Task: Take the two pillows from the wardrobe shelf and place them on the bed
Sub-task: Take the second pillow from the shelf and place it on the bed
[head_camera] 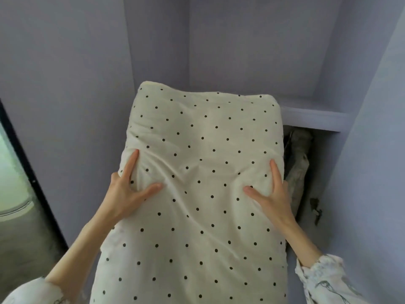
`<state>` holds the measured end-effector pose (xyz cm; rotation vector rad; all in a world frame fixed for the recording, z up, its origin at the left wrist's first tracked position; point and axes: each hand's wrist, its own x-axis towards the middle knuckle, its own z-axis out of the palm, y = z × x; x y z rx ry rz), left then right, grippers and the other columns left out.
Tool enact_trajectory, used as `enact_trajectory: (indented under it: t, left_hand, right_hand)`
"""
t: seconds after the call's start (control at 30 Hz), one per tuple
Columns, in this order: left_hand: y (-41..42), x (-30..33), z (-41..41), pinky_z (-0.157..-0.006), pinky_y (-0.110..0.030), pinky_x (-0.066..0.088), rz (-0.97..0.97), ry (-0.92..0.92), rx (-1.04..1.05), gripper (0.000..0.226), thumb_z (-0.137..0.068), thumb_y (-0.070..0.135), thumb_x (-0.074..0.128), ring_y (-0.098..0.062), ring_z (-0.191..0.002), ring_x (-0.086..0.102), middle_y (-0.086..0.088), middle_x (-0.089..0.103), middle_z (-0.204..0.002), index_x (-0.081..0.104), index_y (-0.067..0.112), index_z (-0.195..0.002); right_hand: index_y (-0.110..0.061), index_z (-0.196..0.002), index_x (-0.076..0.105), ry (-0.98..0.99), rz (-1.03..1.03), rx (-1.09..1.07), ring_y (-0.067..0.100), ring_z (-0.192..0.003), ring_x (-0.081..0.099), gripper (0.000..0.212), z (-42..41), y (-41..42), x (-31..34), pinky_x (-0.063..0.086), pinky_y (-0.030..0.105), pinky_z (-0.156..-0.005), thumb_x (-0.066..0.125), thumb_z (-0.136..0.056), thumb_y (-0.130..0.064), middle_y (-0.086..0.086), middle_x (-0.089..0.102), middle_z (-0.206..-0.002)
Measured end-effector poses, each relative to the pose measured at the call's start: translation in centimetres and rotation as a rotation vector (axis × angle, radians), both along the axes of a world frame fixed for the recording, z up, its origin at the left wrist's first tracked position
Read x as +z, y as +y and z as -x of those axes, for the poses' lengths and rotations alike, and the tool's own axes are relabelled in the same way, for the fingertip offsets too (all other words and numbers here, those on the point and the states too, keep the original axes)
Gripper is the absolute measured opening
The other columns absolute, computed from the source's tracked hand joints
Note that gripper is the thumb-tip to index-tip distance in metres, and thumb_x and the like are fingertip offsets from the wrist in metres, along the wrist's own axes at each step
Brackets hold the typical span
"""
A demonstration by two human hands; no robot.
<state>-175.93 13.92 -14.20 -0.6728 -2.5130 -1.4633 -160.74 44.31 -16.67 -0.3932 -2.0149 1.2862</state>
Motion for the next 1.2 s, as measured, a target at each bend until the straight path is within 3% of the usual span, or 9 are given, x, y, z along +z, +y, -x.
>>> enact_trajectory:
  t: [0.13, 0.27, 0.37, 0.47, 0.53, 0.67, 0.87, 1.07, 1.2]
  left_hand:
    - [-4.9, -2.4, -4.5, -0.092, -0.044, 0.042, 0.014, -0.038, 0.079, 0.097, -0.051, 0.076, 0.067, -0.020, -0.105, 0.039, -0.002, 0.035, -0.120, 0.004, 0.074, -0.124]
    - [-9.9, -4.3, -7.9, -0.096, -0.042, 0.041, 0.008, -0.064, 0.148, 0.094, -0.057, 0.068, 0.066, -0.023, -0.114, 0.038, -0.005, 0.037, -0.127, 0.007, 0.067, -0.130]
    - [-14.9, -5.9, -11.0, -0.093, -0.039, 0.040, 0.000, -0.084, 0.235, 0.091, -0.060, 0.065, 0.068, -0.021, -0.108, 0.039, -0.003, 0.035, -0.118, 0.007, 0.070, -0.128]
    - [-20.2, -7.4, -13.9, -0.090, -0.035, 0.038, -0.021, -0.089, 0.336, 0.091, -0.058, 0.065, 0.066, -0.020, -0.107, 0.040, -0.004, 0.038, -0.118, 0.009, 0.070, -0.129]
    - [-23.7, -8.0, -15.5, -0.089, -0.033, 0.036, -0.033, -0.090, 0.401, 0.092, -0.057, 0.065, 0.066, -0.018, -0.106, 0.039, -0.004, 0.037, -0.119, 0.010, 0.068, -0.130]
    - [-31.0, -8.4, -18.8, -0.090, -0.035, 0.037, -0.056, -0.082, 0.532, 0.090, -0.056, 0.066, 0.067, -0.018, -0.103, 0.041, -0.002, 0.037, -0.117, 0.010, 0.071, -0.126]
    - [-41.2, -7.5, -23.0, -0.094, -0.034, 0.035, -0.077, -0.023, 0.732, 0.088, -0.056, 0.066, 0.067, -0.015, -0.108, 0.037, 0.004, 0.032, -0.121, 0.011, 0.074, -0.124]
    - [-49.0, -7.6, -26.0, -0.100, -0.037, 0.034, -0.112, -0.023, 0.950, 0.094, -0.049, 0.072, 0.064, -0.015, -0.114, 0.036, 0.003, 0.032, -0.127, 0.014, 0.069, -0.128]
    - [-52.1, -8.1, -26.1, -0.102, -0.038, 0.034, -0.141, -0.031, 1.096, 0.093, -0.048, 0.069, 0.066, -0.015, -0.114, 0.036, 0.005, 0.031, -0.127, 0.015, 0.071, -0.126]
  right_hand:
    - [-0.073, -0.124, 0.013, -0.050, 0.003, 0.101, 0.000, -0.120, 0.033, 0.096, -1.9, -4.0, -1.9, 0.027, 0.025, -0.096, 0.077, -0.055, -0.061, -0.019, 0.026, -0.137]
    - [-0.073, -0.124, 0.011, -0.108, 0.004, 0.123, 0.005, -0.108, 0.035, 0.097, -3.1, -8.1, -3.6, 0.030, 0.021, -0.085, 0.072, -0.050, -0.067, -0.010, 0.027, -0.124]
    - [-0.069, -0.128, 0.011, -0.125, -0.009, 0.205, 0.005, -0.109, 0.034, 0.097, -3.5, -12.5, -5.0, 0.030, 0.021, -0.086, 0.071, -0.051, -0.069, -0.010, 0.026, -0.126]
    - [-0.065, -0.131, 0.013, -0.089, 0.005, 0.336, -0.014, -0.111, 0.033, 0.096, -3.4, -17.5, -6.1, 0.026, 0.008, -0.085, 0.075, -0.057, -0.060, -0.033, 0.029, -0.127]
    - [-0.067, -0.129, 0.015, -0.086, 0.018, 0.405, -0.024, -0.110, 0.031, 0.095, -3.1, -20.9, -6.5, 0.027, 0.013, -0.092, 0.078, -0.059, -0.057, -0.045, 0.026, -0.125]
    - [-0.067, -0.129, 0.013, -0.110, -0.013, 0.464, -0.010, -0.119, 0.026, 0.096, -2.6, -28.3, -6.6, 0.024, 0.025, -0.099, 0.075, -0.057, -0.062, -0.026, 0.026, -0.135]
    - [-0.061, -0.133, 0.012, -0.031, -0.058, 0.668, -0.035, -0.113, 0.013, 0.096, 0.0, -39.4, -6.1, 0.017, 0.006, -0.092, 0.073, -0.060, -0.061, -0.061, 0.011, -0.121]
    - [-0.068, -0.129, 0.012, -0.028, -0.082, 0.851, -0.032, -0.110, 0.021, 0.094, 4.1, -49.8, -6.0, 0.022, 0.009, -0.088, 0.072, -0.057, -0.065, -0.038, 0.026, -0.130]
    - [-0.068, -0.128, 0.015, 0.009, -0.092, 1.002, -0.025, -0.113, 0.028, 0.091, 8.2, -55.7, -6.2, 0.026, 0.001, -0.090, 0.072, -0.058, -0.063, -0.050, 0.024, -0.125]
